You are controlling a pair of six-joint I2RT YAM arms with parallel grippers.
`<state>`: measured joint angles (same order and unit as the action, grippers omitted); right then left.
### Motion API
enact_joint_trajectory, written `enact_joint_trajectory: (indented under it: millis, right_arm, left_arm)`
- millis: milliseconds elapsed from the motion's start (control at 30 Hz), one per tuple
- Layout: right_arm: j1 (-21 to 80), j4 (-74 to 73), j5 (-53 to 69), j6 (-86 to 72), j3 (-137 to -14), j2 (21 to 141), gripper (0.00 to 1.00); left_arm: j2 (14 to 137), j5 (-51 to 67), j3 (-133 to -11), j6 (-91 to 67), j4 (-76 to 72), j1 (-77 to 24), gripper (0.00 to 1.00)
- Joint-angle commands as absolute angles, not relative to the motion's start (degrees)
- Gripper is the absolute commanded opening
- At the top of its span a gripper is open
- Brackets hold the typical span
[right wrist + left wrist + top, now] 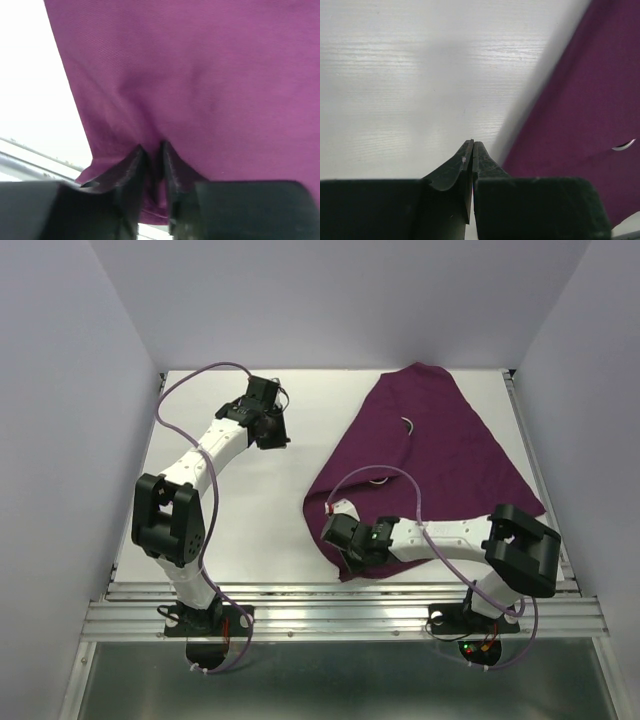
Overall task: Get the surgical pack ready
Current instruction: Pack the surgical kit at the center of the board.
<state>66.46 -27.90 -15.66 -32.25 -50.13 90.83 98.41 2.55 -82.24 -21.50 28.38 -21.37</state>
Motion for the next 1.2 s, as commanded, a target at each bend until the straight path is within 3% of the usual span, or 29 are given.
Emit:
enact_joint_trajectory:
  millis: [0, 100, 167, 467, 767, 800, 833, 1033, 1167]
  right_arm:
    - [66.80, -30.59, -22.84, -36.30, -49.75, 93.26, 0.14]
    - [66.80, -29.89, -24.43, -34.99, -50.18, 90.11, 0.03]
    - [66.80, -29.53, -25.48, -33.84, -50.53, 88.34, 0.01]
    - [63.11, -28.04, -26.99, -26.90, -53.70, 81.22, 0.01]
    - [58.10, -21.97, -16.03, -21.62, -53.09, 82.35, 0.04]
    - [58.10, -21.97, -14.69, -21.62, -52.82, 82.79, 0.07]
    - [58.10, -22.06, -14.07, -22.14, -52.65, 83.23, 0.26]
    - [54.33, -23.03, -18.46, -24.17, -50.71, 78.58, 0.75]
    - [42.14, -21.19, -15.83, -23.47, -51.67, 73.75, 0.76]
  left_arm:
    - [97.38, 2.20, -81.39, -20.83, 27.42, -21.45, 0.13]
    - [97.65, 2.55, -81.30, -20.83, 27.25, -21.36, 0.13]
    - [97.82, 2.81, -81.30, -20.83, 27.07, -21.36, 0.13]
    - [98.79, 4.48, -81.04, -21.01, 26.19, -21.36, 0.13]
    - [100.11, 7.12, -80.86, -20.57, 26.19, -21.44, 0.13]
    - [100.02, 7.12, -80.95, -20.48, 26.19, -21.45, 0.13]
    - [100.02, 7.12, -81.21, -20.39, 26.28, -21.45, 0.13]
    - [99.58, 7.29, -81.56, -20.04, 26.81, -21.53, 0.14]
    - [97.48, 7.21, -79.37, -20.65, 26.81, -21.88, 0.17]
